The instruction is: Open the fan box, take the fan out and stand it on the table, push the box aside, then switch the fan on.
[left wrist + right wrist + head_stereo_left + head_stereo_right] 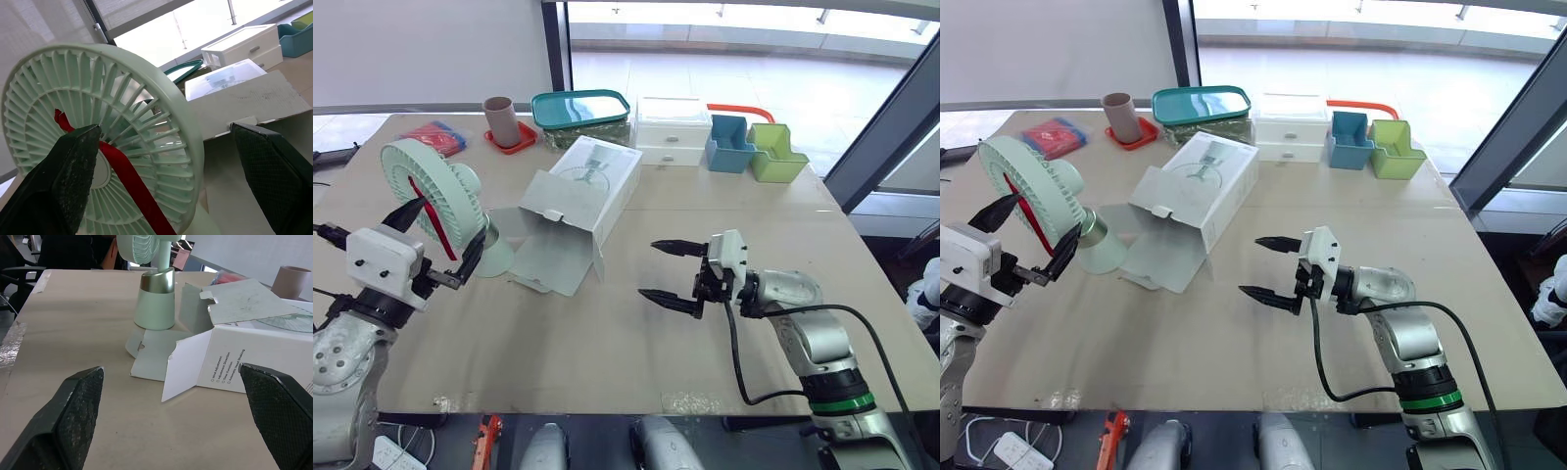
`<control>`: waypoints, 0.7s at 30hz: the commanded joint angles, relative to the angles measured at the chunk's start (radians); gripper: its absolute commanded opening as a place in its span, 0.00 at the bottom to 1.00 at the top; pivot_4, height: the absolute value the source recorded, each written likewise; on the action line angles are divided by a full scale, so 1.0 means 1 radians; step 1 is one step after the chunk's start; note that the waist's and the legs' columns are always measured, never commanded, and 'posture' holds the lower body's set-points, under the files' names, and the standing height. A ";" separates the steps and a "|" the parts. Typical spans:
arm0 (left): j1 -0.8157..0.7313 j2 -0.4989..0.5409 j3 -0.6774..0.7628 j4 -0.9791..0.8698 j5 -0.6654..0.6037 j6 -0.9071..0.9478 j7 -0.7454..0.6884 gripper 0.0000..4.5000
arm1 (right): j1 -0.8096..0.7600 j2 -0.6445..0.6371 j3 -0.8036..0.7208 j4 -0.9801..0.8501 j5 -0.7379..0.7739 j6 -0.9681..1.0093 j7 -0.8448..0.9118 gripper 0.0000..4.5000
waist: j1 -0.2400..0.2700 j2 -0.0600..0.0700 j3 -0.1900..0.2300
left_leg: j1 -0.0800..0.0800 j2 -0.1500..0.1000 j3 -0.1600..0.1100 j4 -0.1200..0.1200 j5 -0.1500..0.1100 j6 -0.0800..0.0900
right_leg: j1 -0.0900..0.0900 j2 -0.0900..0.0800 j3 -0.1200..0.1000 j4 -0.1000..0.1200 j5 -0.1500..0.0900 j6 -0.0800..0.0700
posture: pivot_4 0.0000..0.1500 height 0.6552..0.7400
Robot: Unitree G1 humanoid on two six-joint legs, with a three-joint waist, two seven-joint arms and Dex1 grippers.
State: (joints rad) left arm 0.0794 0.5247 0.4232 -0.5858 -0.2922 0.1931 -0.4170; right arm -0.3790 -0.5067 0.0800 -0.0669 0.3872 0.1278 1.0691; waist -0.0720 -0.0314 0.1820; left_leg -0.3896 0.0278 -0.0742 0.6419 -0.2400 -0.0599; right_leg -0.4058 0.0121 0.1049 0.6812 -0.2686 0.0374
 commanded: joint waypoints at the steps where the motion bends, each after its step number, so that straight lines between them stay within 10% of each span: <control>1: 0.007 -0.015 0.025 -0.030 0.003 -0.010 0.032 1.00 | -0.003 -0.013 -0.016 -0.038 0.012 -0.003 0.006 1.00 | 0.000 0.000 0.000 | 0.000 0.000 0.000 0.000 0.000 0.000 | 0.000 0.000 0.000 0.000 0.000 0.000 | 1.00 1.00; 21: 0.158 -0.013 -0.187 -0.132 0.147 -0.254 -0.089 1.00 | -0.011 -0.026 -0.007 -0.023 -0.008 -0.003 0.011 1.00 | 0.000 0.000 0.000 | 0.000 0.000 0.001 0.000 0.000 0.000 | 0.000 0.000 0.001 0.000 0.000 0.000 | 1.00 1.00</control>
State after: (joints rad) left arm 0.2256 0.5245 0.2954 -0.7119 -0.1257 -0.0636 -0.4887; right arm -0.3784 -0.5222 0.0800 -0.0669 0.3872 0.1336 1.0848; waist -0.0724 -0.0313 0.1820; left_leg -0.3891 0.0278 -0.0727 0.6419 -0.2401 -0.0599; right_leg -0.4059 0.0121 0.1066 0.6812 -0.2686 0.0374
